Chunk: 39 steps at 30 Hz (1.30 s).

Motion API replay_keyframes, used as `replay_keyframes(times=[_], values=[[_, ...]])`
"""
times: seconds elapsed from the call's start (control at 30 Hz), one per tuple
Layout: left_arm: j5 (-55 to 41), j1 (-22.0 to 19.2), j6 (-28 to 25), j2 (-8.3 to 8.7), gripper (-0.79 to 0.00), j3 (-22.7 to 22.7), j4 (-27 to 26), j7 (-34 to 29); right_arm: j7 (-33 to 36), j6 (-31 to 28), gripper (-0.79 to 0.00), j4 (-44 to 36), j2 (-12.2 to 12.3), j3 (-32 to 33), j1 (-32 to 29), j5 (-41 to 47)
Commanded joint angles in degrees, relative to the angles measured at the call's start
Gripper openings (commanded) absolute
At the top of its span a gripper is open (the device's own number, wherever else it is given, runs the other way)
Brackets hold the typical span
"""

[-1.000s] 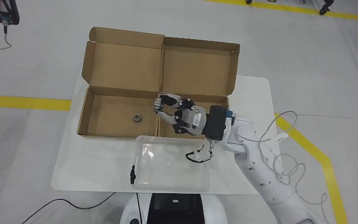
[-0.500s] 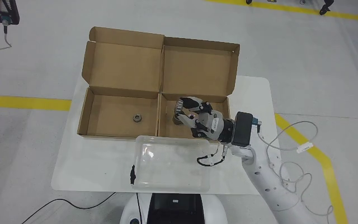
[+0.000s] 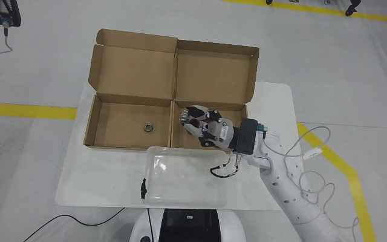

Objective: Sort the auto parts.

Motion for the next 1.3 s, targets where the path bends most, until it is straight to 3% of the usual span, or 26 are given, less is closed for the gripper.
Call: replay_keyframes(times=[0.0,0.2,0.47,0.77,1.27], values=[[0.0,0.0,0.0,0.0,0.0,0.0,0.0,0.0,4.52,2.17,-0.785,0.54,-0.32,-1.18,0.91,0.83],[0.0,0.0,0.0,0.0,0.0,0.0,0.0,0.0,19.59,7.93,-0.785,2.16,-1.75,-6.14,5.16,3.73],[0.0,0.0,0.0,0.0,0.0,0.0,0.0,0.0,31.5,13.31,-0.785,7.39,-4.12,-12.29,11.79,5.82],[0.0,0.0,0.0,0.0,0.0,0.0,0.0,0.0,35.86,14.63,-0.785,20.99,-8.32,-20.04,20.11,10.91],[0.0,0.0,0.0,0.0,0.0,0.0,0.0,0.0,38.45,17.94,-0.785,40.74,-18.24,-31.98,29.53,14.5]])
